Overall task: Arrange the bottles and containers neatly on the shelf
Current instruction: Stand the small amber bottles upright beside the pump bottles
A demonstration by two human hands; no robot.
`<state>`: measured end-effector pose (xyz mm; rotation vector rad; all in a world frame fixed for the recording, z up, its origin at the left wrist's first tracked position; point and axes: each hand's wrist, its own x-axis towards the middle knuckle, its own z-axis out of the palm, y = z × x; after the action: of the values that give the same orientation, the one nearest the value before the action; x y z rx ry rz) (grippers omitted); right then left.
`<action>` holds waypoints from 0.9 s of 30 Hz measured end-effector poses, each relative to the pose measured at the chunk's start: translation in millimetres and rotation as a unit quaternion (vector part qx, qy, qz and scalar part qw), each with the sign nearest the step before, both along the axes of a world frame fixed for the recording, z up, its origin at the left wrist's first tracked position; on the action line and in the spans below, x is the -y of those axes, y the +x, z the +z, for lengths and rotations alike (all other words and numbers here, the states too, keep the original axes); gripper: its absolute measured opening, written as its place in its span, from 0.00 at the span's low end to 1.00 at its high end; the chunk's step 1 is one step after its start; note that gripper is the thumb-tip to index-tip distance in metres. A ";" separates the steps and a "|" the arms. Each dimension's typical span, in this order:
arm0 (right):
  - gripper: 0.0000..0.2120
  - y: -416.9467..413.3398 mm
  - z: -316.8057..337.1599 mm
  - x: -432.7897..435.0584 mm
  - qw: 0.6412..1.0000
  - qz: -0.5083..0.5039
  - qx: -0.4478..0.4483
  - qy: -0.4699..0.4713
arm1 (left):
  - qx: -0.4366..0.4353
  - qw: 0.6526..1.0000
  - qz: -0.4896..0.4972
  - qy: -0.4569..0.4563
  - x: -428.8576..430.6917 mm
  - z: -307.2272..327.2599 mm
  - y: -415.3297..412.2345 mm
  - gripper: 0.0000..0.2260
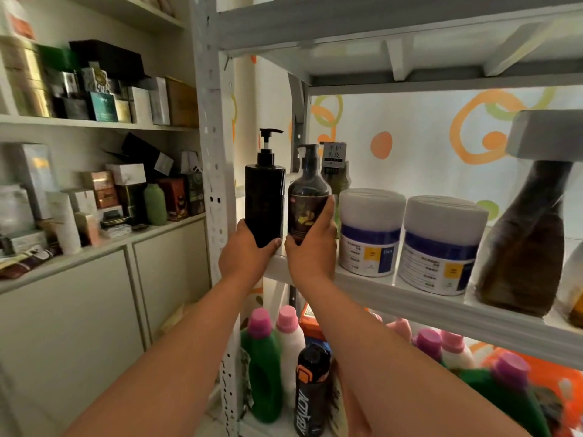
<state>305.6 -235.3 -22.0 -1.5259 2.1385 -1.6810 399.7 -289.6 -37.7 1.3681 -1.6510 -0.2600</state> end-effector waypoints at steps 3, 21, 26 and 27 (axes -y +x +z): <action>0.48 -2.5 -0.7 -1.7 1.000 -0.009 -0.016 0.002 | 0.008 1.000 -0.011 0.003 1.1 1.4 3.2 0.28; 0.48 -0.1 -3.7 -7.6 0.999 -0.032 -0.032 -0.014 | 0.008 1.000 -0.008 0.009 -3.3 0.3 0.5 0.28; 0.48 3.3 -1.9 -7.4 0.999 -0.025 -0.024 -0.003 | -0.011 0.999 -0.012 0.036 -7.7 0.1 -0.1 0.24; 0.48 2.9 -1.6 -8.0 0.999 -0.022 -0.024 0.004 | -0.022 0.999 -0.015 0.038 -11.7 0.0 0.6 0.22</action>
<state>308.5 -227.3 -23.6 -1.5434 2.2163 -1.6630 400.2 -277.9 -37.7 1.3855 -1.6400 -0.3711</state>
